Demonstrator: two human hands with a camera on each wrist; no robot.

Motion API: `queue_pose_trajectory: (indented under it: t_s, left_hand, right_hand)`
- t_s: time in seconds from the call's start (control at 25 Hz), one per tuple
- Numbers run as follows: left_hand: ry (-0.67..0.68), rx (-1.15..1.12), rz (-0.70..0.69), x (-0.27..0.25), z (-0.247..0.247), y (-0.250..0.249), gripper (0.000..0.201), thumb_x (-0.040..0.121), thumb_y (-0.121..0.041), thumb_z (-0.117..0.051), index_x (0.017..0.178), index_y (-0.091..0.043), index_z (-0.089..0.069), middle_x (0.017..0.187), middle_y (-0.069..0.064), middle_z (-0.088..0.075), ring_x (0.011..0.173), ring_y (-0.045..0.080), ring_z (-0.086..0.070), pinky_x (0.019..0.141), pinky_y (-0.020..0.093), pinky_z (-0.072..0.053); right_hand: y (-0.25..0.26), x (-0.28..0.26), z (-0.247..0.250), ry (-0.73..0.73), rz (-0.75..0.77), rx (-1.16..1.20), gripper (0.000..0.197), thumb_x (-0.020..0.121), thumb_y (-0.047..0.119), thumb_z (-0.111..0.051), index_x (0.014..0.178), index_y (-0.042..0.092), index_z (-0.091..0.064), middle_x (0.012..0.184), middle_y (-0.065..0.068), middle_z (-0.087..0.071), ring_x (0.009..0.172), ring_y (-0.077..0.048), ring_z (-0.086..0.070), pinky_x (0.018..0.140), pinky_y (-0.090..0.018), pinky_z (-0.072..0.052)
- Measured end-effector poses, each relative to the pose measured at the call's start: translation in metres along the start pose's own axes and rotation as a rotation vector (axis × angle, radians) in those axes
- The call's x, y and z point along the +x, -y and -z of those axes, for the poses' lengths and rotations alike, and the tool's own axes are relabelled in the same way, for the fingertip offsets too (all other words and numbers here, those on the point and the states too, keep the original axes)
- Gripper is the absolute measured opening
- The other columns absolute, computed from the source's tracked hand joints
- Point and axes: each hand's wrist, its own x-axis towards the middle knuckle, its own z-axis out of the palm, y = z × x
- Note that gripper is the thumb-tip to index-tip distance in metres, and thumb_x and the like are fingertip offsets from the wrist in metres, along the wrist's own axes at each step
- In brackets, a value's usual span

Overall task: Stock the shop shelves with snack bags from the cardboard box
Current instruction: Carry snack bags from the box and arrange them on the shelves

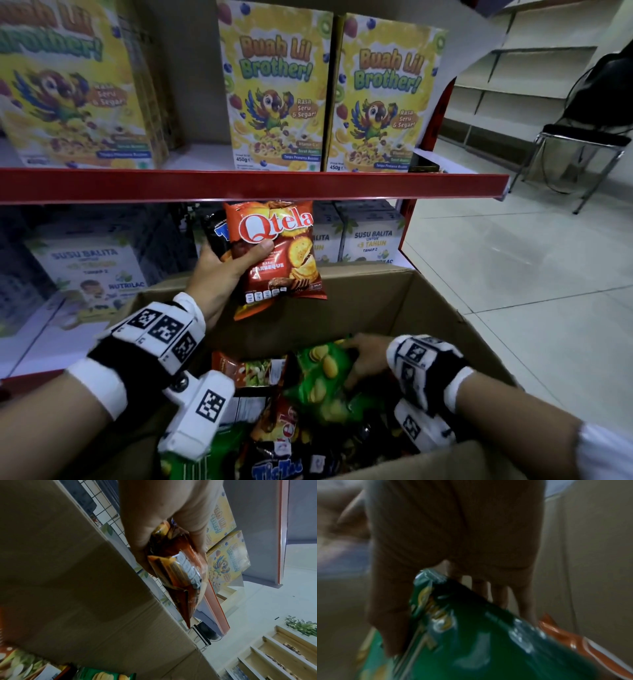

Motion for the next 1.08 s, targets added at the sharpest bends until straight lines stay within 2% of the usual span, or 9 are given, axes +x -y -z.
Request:
queue_pose_trajectory:
  t_s: [0.16, 0.28, 0.44, 0.6, 0.76, 0.84, 0.92, 1.0, 1.08]
  left_hand:
    - [-0.024, 0.003, -0.003, -0.001, 0.006, 0.002, 0.096, 0.040, -0.039, -0.092, 0.124, -0.026, -0.049, 0.113, 0.001, -0.069, 0.097, 0.022, -0.070, 0.083, 0.044, -0.056]
    - [-0.021, 0.001, -0.002, -0.001, 0.004, 0.005, 0.103, 0.037, -0.041, -0.089, 0.129, -0.028, -0.044, 0.113, 0.000, -0.068, 0.093, 0.021, -0.071, 0.072, 0.037, -0.058]
    - [0.039, 0.023, 0.090, -0.007, -0.002, 0.006, 0.113, 0.032, -0.046, -0.093, 0.132, -0.024, -0.042, 0.117, 0.007, -0.066, 0.094, 0.028, -0.070, 0.082, 0.049, -0.057]
    - [0.171, 0.006, 0.131, -0.015, -0.012, 0.004, 0.095, 0.048, -0.041, -0.089, 0.130, -0.028, -0.045, 0.117, 0.004, -0.068, 0.100, 0.024, -0.069, 0.085, 0.045, -0.055]
    - [0.231, -0.054, 0.173, -0.025, -0.020, -0.002, 0.083, 0.056, -0.039, -0.086, 0.127, -0.026, -0.045, 0.112, 0.007, -0.071, 0.094, 0.025, -0.071, 0.072, 0.038, -0.058]
    - [0.316, -0.025, 0.185, -0.031, -0.024, -0.006, 0.100, 0.042, -0.053, -0.089, 0.127, -0.026, -0.043, 0.116, 0.008, -0.068, 0.096, 0.024, -0.070, 0.070, 0.036, -0.058]
    - [0.359, 0.005, 0.178, -0.036, -0.027, -0.007, 0.115, 0.028, -0.051, -0.093, 0.127, -0.025, -0.040, 0.115, 0.007, -0.068, 0.095, 0.022, -0.071, 0.067, 0.032, -0.058]
    - [0.307, -0.006, 0.138, -0.033, -0.029, -0.005, 0.113, 0.032, -0.035, -0.094, 0.129, -0.022, -0.038, 0.113, 0.008, -0.069, 0.092, 0.022, -0.072, 0.067, 0.032, -0.058]
    - [0.192, -0.042, 0.104, -0.029, -0.029, -0.005, 0.113, 0.036, -0.031, -0.090, 0.133, -0.021, -0.034, 0.115, 0.010, -0.068, 0.093, 0.025, -0.071, 0.076, 0.041, -0.058]
  right_hand:
    - [0.005, -0.035, 0.050, -0.178, 0.195, 0.574, 0.032, 0.077, 0.005, -0.073, 0.101, 0.024, -0.064, 0.102, -0.001, -0.072, 0.083, -0.010, -0.070, 0.070, -0.021, -0.055]
    - [0.007, -0.060, 0.078, -0.178, 0.337, 0.870, 0.047, 0.067, -0.004, -0.074, 0.106, 0.020, -0.064, 0.099, -0.006, -0.074, 0.090, -0.023, -0.071, 0.071, -0.031, -0.057]
    - [0.012, -0.077, 0.094, -0.165, 0.435, 0.850, 0.047, 0.061, -0.005, -0.073, 0.105, 0.005, -0.061, 0.096, -0.010, -0.073, 0.086, -0.023, -0.071, 0.070, -0.030, -0.057]
    - [0.021, -0.079, 0.094, -0.208, 0.419, 0.877, 0.044, 0.064, -0.001, -0.076, 0.106, -0.004, -0.063, 0.102, -0.020, -0.067, 0.088, -0.029, -0.063, 0.085, -0.037, -0.051]
    - [0.025, -0.083, 0.099, -0.242, 0.382, 0.817, 0.063, 0.055, 0.008, -0.079, 0.114, -0.002, -0.060, 0.095, -0.014, -0.071, 0.078, -0.022, -0.068, 0.068, -0.027, -0.056]
    - [0.027, -0.086, 0.103, -0.267, 0.348, 0.771, 0.069, 0.048, 0.014, -0.084, 0.112, 0.003, -0.060, 0.092, -0.013, -0.073, 0.076, -0.023, -0.069, 0.070, -0.028, -0.058]
    - [0.031, -0.088, 0.103, -0.314, 0.345, 0.750, 0.076, 0.041, 0.021, -0.087, 0.112, 0.013, -0.060, 0.096, -0.018, -0.073, 0.084, -0.029, -0.070, 0.081, -0.036, -0.057]
    - [0.035, -0.086, 0.102, -0.420, 0.381, 0.867, 0.083, 0.039, 0.024, -0.087, 0.115, 0.015, -0.058, 0.100, -0.018, -0.071, 0.088, -0.031, -0.068, 0.083, -0.037, -0.055]
    - [0.038, -0.084, 0.099, -0.441, 0.429, 1.059, 0.081, 0.043, 0.024, -0.085, 0.117, 0.015, -0.053, 0.095, -0.007, -0.071, 0.080, -0.024, -0.065, 0.070, -0.032, -0.051]
